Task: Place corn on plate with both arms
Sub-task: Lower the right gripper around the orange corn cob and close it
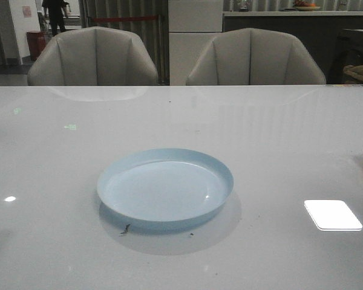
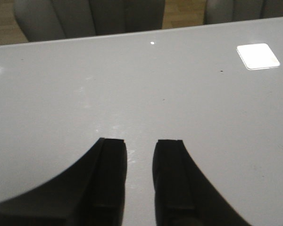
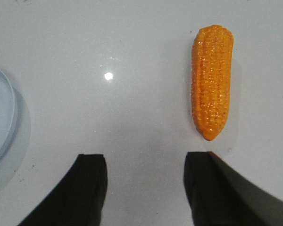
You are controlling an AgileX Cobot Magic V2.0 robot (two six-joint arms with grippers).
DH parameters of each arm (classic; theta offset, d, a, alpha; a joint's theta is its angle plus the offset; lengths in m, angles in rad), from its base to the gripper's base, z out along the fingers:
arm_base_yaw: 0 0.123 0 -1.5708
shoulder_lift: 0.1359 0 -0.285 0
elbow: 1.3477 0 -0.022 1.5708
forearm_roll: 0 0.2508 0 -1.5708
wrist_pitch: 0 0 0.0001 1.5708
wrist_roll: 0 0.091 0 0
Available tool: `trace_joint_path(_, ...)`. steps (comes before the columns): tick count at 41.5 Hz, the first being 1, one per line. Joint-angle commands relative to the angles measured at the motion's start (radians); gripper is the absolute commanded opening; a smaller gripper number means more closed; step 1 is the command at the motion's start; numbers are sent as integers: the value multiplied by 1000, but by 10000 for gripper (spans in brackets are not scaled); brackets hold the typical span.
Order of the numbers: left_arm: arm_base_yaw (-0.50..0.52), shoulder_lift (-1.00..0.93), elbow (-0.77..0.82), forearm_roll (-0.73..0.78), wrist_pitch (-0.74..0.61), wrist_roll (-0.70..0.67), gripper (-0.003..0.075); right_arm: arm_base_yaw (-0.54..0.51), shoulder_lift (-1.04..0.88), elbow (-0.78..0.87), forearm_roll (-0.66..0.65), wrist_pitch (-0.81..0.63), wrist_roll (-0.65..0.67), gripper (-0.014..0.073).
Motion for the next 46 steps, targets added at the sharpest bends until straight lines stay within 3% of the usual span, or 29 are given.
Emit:
trace_joint_path(1, 39, -87, 87, 6, -151, -9, 218, -4, -7, -31, 2, -54, -6, 477)
trace_joint_path(10, 85, -236, 479, -20, -349, -9, 217, -4, -5, -31, 1, -53, -6, 477)
trace_joint_path(16, 85, -345, 635, -20, -364, -9, 217, -4, 11, -41, -25, -62, -6, 477)
trace_joint_path(29, 85, -474, 672, -20, -234, -9, 217, -48, 220, -359, -75, 170, -6, 479)
trace_joint_path(36, 85, -484, 672, -20, -199, -9, 217, -84, 374, -564, -217, 304, -6, 484)
trace_joint_path(41, 85, -484, 672, -22, -191, -9, 217, -87, 474, -652, -298, 413, -6, 536)
trace_joint_path(46, 85, -484, 672, -26, -191, -9, 217, -87, 564, -669, -299, 404, -4, 592)
